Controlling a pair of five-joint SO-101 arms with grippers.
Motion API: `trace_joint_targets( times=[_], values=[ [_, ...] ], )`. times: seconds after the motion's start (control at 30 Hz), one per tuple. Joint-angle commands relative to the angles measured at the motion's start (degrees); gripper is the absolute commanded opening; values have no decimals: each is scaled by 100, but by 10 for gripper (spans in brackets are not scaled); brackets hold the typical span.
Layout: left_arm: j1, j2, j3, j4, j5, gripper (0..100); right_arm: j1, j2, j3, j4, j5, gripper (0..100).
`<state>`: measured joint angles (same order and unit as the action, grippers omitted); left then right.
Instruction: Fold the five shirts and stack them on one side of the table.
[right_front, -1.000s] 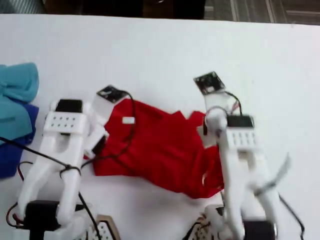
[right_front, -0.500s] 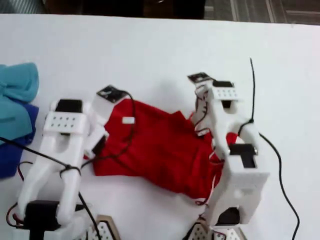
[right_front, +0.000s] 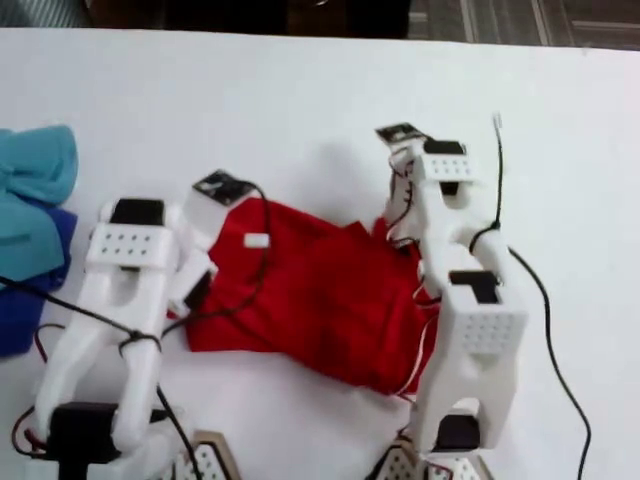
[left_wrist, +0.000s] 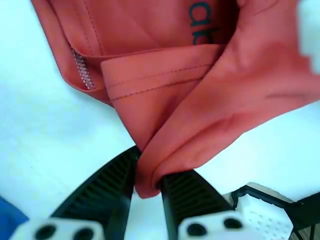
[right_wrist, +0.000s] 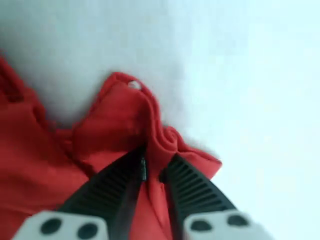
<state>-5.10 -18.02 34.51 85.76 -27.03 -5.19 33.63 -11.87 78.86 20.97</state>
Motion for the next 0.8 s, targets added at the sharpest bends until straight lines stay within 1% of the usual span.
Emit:
trace_joint_targets(
  times=[0.0,0.17,0.27,0.37,0.47,0.53,0.67,0.7,0.77],
  values=[
    [9,-229,-453,-53,18,26,-4,13,-976,-4,9,18],
    [9,-229,-1473,-9,26,26,163,22,-2725,-13,18,18],
    [9,-229,-2114,62,26,26,365,48,-3692,-110,273,18],
    [35,-229,-2598,246,26,26,541,295,-4281,-356,475,18],
    [53,-176,-2659,369,26,27,681,734,-4536,-374,492,25],
    [53,-176,-2413,343,26,28,752,1033,-4589,-189,492,80],
    [62,-176,-1455,26,-18,28,760,1393,-4607,259,466,296],
    [62,-176,-1174,-123,-18,28,734,1385,-4615,330,466,328],
    [62,-185,-620,-448,-18,29,637,1305,-4756,523,448,340]
  ],
)
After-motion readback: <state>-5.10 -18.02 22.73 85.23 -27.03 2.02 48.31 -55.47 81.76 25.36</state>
